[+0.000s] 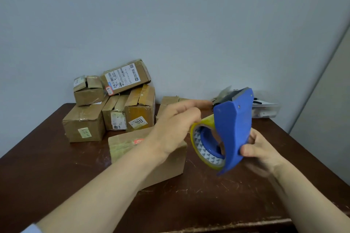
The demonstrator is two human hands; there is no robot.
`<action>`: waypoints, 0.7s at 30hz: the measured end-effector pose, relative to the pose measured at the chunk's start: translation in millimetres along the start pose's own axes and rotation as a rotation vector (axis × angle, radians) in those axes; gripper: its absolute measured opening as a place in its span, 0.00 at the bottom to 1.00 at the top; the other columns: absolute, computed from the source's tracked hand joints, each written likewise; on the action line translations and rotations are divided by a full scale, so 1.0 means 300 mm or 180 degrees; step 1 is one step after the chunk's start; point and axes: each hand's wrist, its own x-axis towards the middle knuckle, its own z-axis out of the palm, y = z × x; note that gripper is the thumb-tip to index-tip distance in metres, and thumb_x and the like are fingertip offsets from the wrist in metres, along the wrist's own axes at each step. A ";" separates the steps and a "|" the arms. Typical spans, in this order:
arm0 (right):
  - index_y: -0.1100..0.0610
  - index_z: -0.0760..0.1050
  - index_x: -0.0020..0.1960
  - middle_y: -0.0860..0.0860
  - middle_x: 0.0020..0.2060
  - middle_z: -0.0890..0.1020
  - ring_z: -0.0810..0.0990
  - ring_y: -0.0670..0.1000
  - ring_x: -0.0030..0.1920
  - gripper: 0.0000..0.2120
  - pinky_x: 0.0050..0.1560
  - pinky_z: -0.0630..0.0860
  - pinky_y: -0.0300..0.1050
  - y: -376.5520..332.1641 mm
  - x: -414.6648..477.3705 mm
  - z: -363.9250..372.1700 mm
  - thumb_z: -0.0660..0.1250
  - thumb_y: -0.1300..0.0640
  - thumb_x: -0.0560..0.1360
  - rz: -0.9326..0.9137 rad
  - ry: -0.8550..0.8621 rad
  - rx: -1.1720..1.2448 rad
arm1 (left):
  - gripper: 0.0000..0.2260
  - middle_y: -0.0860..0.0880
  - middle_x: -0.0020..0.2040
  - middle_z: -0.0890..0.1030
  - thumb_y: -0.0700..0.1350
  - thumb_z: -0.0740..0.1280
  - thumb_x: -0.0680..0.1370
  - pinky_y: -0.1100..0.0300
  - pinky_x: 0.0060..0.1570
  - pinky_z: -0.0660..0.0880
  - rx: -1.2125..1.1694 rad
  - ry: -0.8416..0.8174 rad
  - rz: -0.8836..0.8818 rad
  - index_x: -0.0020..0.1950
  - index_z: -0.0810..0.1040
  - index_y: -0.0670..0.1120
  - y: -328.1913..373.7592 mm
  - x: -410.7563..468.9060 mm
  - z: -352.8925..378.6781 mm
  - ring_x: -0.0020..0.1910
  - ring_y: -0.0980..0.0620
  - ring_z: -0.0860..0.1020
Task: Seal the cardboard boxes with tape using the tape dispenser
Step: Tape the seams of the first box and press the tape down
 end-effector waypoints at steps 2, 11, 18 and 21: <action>0.54 0.84 0.45 0.54 0.40 0.85 0.85 0.52 0.39 0.32 0.39 0.81 0.43 -0.018 0.003 -0.002 0.86 0.50 0.42 0.0049 -0.0078 -0.0234 | 0.13 0.53 0.49 0.84 0.41 0.60 0.75 0.70 0.44 0.72 -0.0118 0.0122 0.0052 0.51 0.83 0.50 0.009 0.004 0.006 0.47 0.63 0.78; 0.49 0.84 0.46 0.51 0.43 0.86 0.85 0.49 0.43 0.34 0.41 0.79 0.39 -0.063 0.009 0.023 0.85 0.46 0.41 0.0051 -0.0105 -0.1018 | 0.12 0.56 0.39 0.84 0.56 0.75 0.65 0.61 0.41 0.69 0.0085 0.0361 -0.0460 0.41 0.85 0.49 0.081 0.029 -0.031 0.37 0.62 0.77; 0.52 0.84 0.49 0.53 0.48 0.85 0.85 0.52 0.47 0.36 0.43 0.80 0.40 -0.076 0.009 0.044 0.85 0.47 0.41 0.0261 0.0067 -0.1301 | 0.02 0.51 0.37 0.83 0.44 0.73 0.72 0.66 0.31 0.72 0.0707 0.0459 -0.0491 0.41 0.85 0.47 0.078 0.055 -0.077 0.28 0.63 0.74; 0.55 0.83 0.49 0.54 0.48 0.85 0.85 0.53 0.47 0.35 0.43 0.80 0.41 -0.095 0.002 0.069 0.85 0.46 0.43 0.0400 0.0174 -0.1401 | 0.04 0.50 0.36 0.80 0.43 0.69 0.76 0.64 0.30 0.74 0.1010 0.0457 -0.0513 0.44 0.83 0.46 0.053 0.088 -0.093 0.32 0.57 0.74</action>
